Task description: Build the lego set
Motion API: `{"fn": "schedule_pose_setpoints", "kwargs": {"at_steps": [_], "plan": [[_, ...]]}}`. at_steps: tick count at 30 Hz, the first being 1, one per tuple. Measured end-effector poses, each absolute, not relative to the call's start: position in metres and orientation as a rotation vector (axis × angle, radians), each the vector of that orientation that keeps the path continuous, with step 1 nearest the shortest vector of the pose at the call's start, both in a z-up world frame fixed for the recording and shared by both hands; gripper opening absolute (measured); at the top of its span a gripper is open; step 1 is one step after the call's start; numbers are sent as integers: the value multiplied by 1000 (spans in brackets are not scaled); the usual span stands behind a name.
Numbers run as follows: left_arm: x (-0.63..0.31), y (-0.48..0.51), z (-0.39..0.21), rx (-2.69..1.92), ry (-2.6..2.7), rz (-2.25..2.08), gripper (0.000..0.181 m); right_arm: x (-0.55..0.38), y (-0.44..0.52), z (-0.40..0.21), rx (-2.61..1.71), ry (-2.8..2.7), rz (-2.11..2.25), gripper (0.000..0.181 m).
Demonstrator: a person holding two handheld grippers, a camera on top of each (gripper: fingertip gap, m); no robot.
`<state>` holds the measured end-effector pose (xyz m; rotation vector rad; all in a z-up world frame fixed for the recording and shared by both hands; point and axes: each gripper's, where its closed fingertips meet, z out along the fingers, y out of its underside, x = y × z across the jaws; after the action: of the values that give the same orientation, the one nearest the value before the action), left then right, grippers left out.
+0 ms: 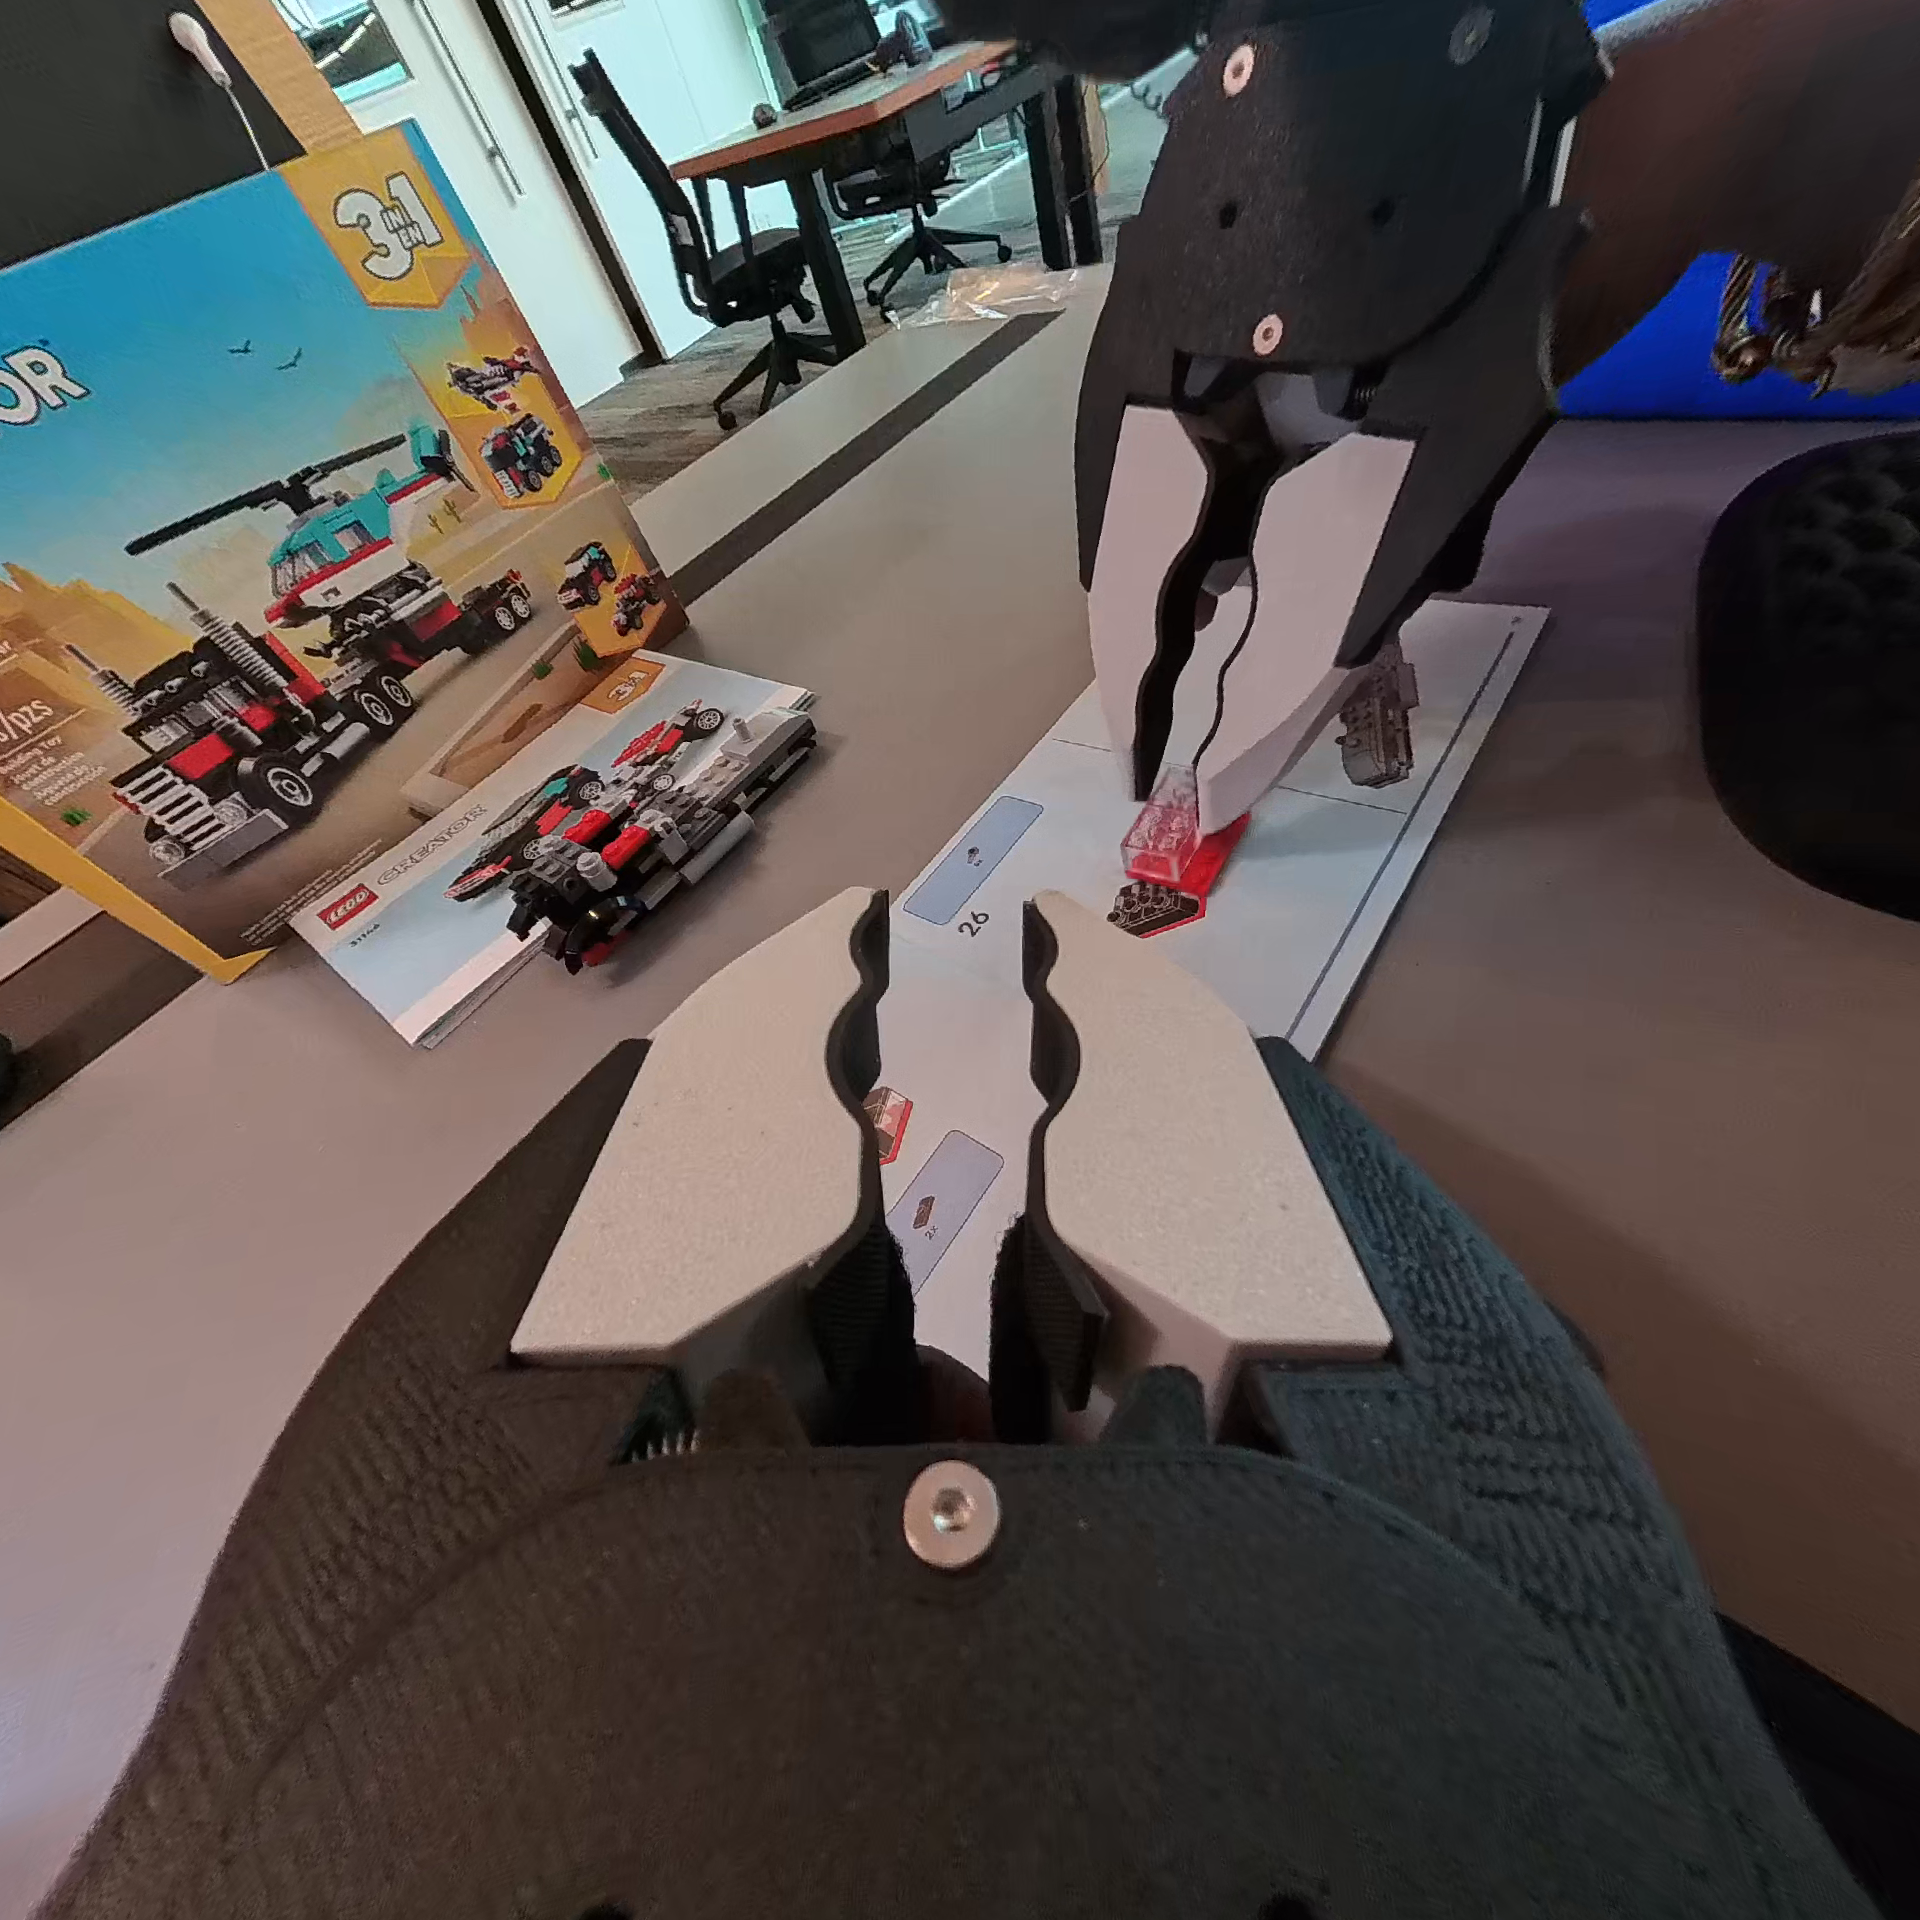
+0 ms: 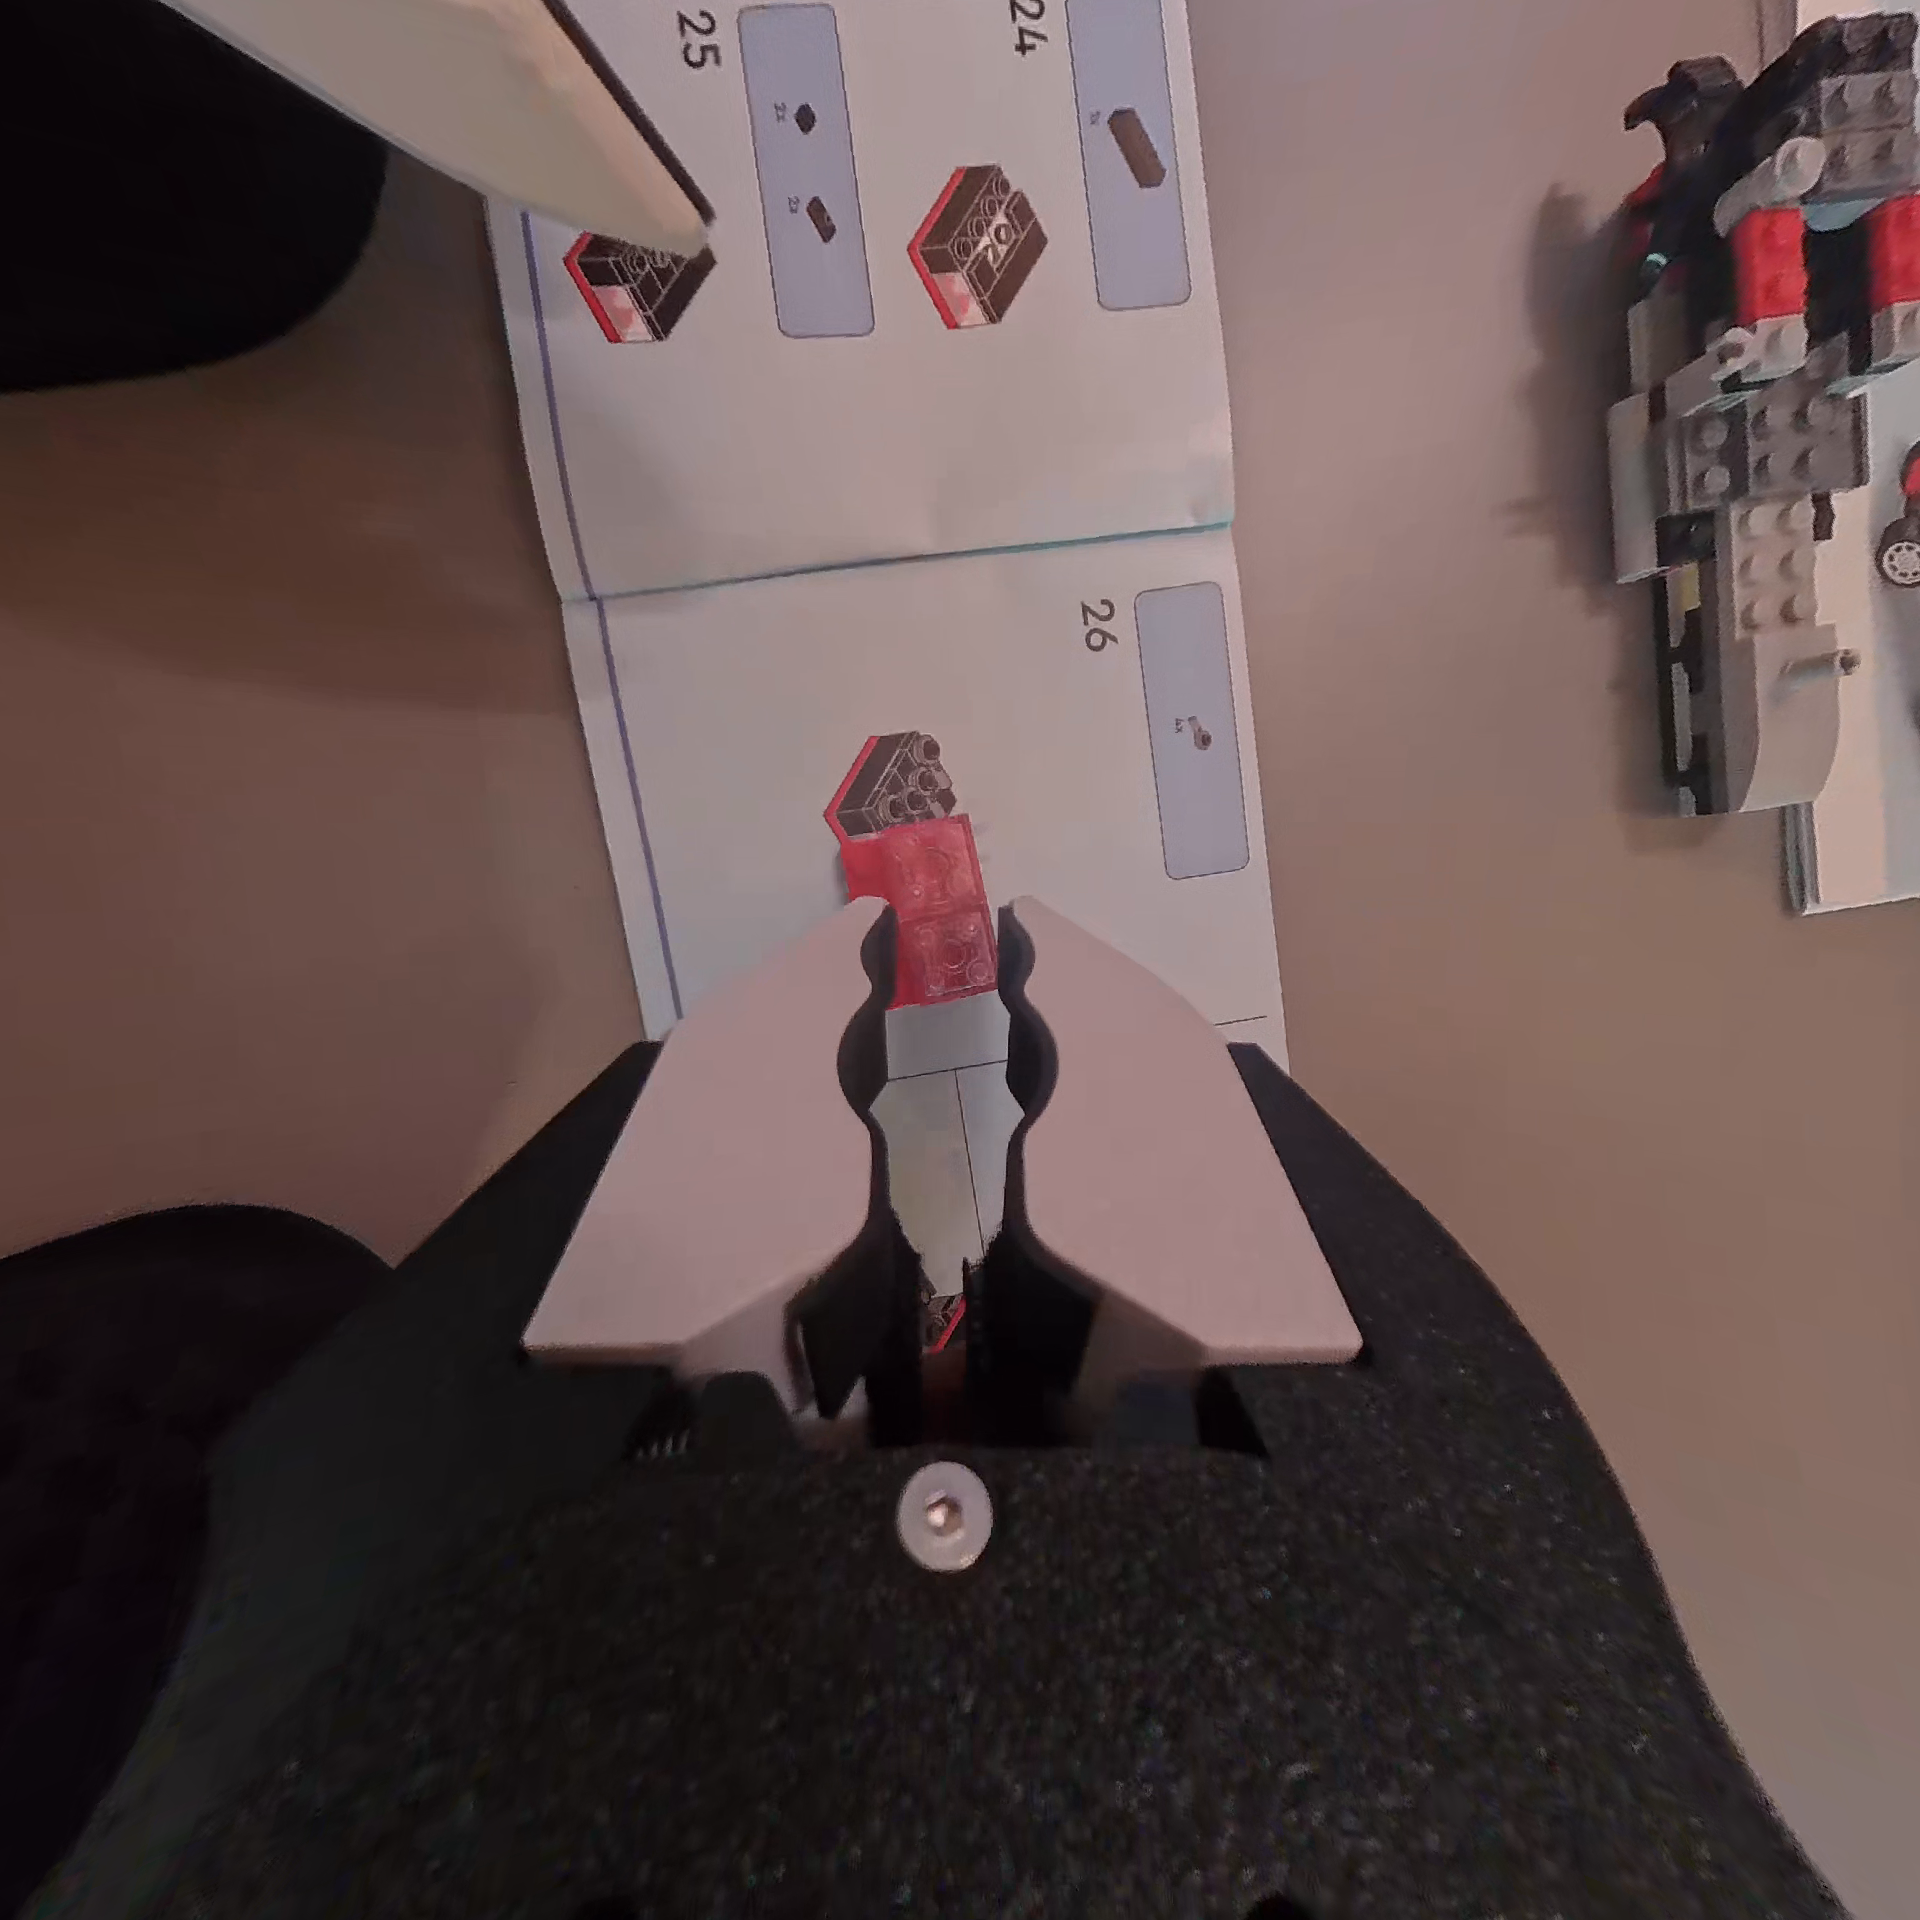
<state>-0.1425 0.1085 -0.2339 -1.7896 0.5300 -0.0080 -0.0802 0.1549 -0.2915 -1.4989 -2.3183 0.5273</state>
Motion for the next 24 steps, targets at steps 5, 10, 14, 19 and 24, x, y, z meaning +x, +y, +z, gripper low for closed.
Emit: {"fn": "schedule_pose_setpoints", "kwargs": {"at_steps": [5, 10, 14, 19, 24], "plan": [[-159, 107, -219, -1722, 403, 37, 24, -86, 158, -283, -1549, -2211, 540, 33], [-209, 98, -193, -1600, 74, 126, 23, -117, 132, -264, -1583, -1999, 693, 27], [-242, 80, -177, -1490, -79, 242, 22, -135, 101, -280, -1641, -1973, 792, 33], [-249, 73, -170, -1439, -109, 275, 20, -119, 103, -301, -1549, -2121, 717, 40], [-237, 83, -180, -1506, -58, 180, 20, -97, 121, -301, -1575, -2129, 748, 40]]}}
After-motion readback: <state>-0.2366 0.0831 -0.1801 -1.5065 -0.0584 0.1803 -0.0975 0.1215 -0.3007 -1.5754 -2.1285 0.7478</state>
